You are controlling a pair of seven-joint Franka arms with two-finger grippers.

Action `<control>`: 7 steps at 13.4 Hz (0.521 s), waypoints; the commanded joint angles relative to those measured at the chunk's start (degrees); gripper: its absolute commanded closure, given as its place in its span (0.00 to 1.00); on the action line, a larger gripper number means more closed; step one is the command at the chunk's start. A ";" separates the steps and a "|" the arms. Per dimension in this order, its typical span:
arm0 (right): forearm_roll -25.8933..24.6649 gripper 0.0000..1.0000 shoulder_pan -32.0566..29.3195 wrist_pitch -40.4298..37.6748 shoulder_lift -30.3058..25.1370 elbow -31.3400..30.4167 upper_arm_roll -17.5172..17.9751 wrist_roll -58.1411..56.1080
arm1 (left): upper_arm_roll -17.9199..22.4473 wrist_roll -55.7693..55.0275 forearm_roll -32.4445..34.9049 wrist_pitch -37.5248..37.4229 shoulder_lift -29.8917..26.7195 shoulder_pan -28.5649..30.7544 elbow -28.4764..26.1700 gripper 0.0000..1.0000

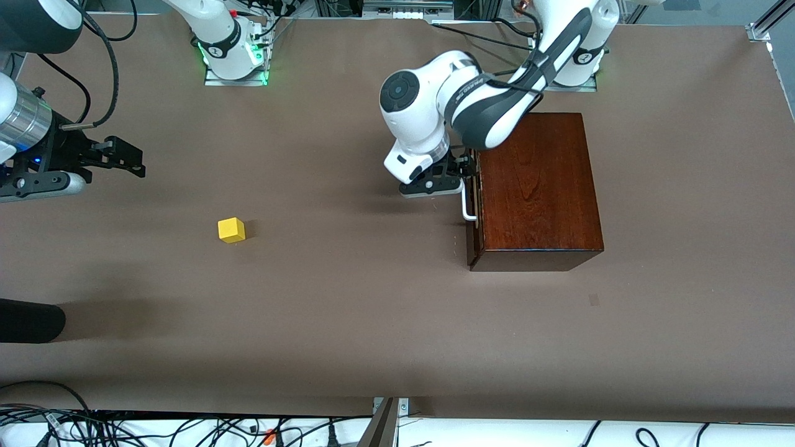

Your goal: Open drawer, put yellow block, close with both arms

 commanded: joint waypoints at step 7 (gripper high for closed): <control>0.38 0.00 -0.19 0.31 -0.04 0.12 -0.03 -0.05 | 0.60 -4.50 5.04 0.29 3.78 -0.56 0.41 0.00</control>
